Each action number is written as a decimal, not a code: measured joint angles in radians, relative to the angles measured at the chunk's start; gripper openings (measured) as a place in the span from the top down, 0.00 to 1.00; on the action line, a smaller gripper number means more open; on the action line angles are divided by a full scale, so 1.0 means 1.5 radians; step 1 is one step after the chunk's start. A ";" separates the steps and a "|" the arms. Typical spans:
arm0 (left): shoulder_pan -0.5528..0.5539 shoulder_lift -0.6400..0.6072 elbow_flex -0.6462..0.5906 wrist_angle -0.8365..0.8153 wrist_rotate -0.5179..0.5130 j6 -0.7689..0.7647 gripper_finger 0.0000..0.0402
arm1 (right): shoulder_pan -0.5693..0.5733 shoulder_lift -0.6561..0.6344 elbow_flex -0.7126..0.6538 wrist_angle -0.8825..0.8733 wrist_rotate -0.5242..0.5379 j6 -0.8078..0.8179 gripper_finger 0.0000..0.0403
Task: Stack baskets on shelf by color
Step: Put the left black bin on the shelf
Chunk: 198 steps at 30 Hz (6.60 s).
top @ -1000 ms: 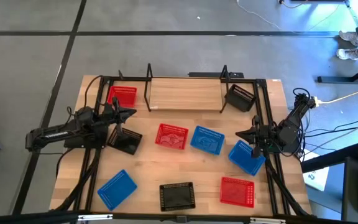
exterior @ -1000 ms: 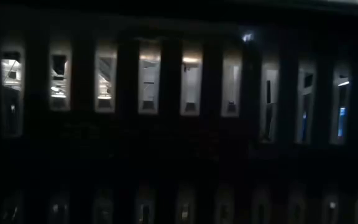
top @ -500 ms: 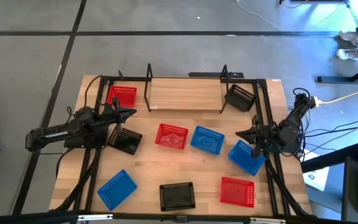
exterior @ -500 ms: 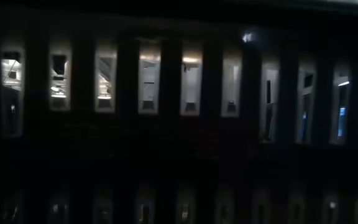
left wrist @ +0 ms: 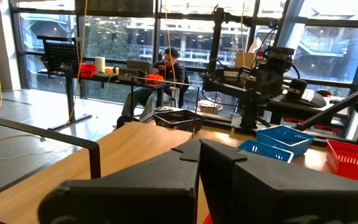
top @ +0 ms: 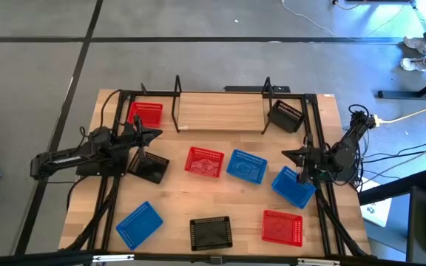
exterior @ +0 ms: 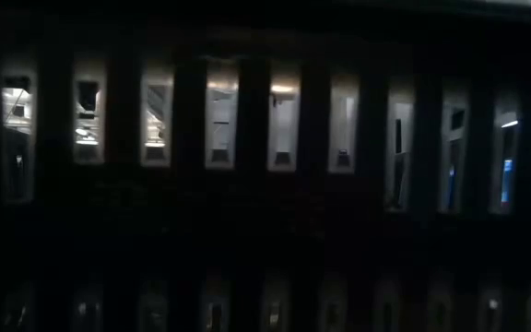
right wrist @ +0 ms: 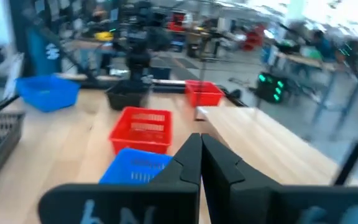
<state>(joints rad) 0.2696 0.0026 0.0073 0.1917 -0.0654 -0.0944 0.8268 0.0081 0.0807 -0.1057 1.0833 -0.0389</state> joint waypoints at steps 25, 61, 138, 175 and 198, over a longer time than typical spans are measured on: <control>0.000 0.083 0.226 -0.252 0.003 -0.004 1.00 | 0.000 0.000 0.000 0.003 0.132 0.214 0.99; -0.135 0.587 0.607 -0.713 0.062 -0.525 1.00 | 0.000 0.206 0.250 -0.076 -0.314 0.090 0.99; -0.268 0.968 0.619 -0.714 0.085 -0.794 0.81 | 0.000 0.204 0.250 -0.135 -0.292 0.250 0.99; -0.262 1.091 0.732 -0.901 0.118 -0.487 1.00 | 0.000 0.204 0.250 -0.142 -0.269 0.245 0.99; -0.242 1.091 1.252 -1.171 -0.119 -0.181 1.00 | 0.000 0.204 0.250 -0.142 0.048 0.127 0.99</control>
<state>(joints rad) -0.0939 1.6385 1.8857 -1.5654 -0.2446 -0.3663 0.8265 0.3141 0.4557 -0.3189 1.1557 0.1521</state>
